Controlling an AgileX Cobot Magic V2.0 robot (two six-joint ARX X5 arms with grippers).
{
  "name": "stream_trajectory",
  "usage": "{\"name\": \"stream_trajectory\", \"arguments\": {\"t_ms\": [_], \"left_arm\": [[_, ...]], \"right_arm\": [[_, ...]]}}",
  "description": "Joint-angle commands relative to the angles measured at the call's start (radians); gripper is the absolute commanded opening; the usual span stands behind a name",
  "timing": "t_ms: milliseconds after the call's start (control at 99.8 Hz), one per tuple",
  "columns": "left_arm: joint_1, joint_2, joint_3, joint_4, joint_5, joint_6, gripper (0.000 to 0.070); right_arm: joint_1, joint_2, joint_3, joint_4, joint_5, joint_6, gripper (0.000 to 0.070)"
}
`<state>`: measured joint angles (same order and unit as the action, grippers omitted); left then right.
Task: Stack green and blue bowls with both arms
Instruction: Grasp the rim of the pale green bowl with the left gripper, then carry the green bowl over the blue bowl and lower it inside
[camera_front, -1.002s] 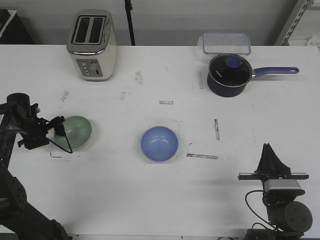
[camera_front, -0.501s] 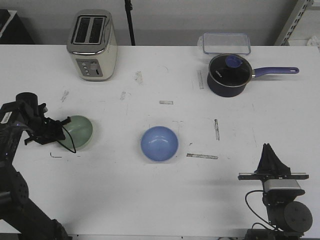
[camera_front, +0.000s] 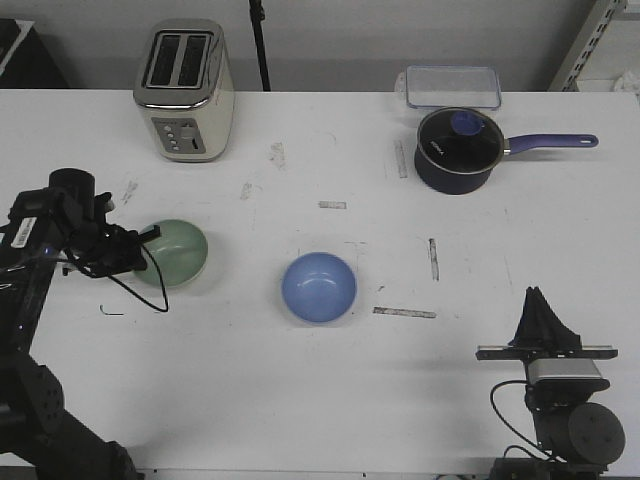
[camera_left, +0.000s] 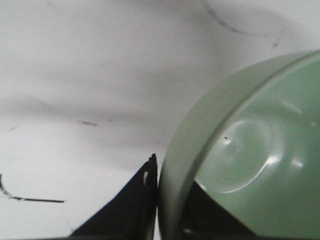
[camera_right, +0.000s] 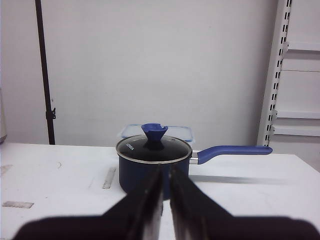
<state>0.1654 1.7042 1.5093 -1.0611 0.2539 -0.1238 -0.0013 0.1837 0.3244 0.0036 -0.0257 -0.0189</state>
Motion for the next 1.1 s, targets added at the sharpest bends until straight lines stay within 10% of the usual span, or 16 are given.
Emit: {"name": "stream_trajectory", "arguments": {"t_ms": [0, 591, 1093], "left_arm": [[-0.029, 0.007, 0.056, -0.012, 0.010, -0.010, 0.0001], [-0.525, 0.088, 0.216, 0.015, 0.071, -0.096, 0.0001], [-0.680, 0.190, 0.216, 0.132, 0.098, -0.107, 0.0006]], "right_arm": [[0.000, -0.001, 0.006, 0.011, 0.000, 0.011, 0.0015], [0.000, -0.001, 0.006, 0.011, 0.000, 0.011, 0.0015], [0.000, -0.001, 0.006, 0.011, 0.000, 0.011, 0.0015]]}}
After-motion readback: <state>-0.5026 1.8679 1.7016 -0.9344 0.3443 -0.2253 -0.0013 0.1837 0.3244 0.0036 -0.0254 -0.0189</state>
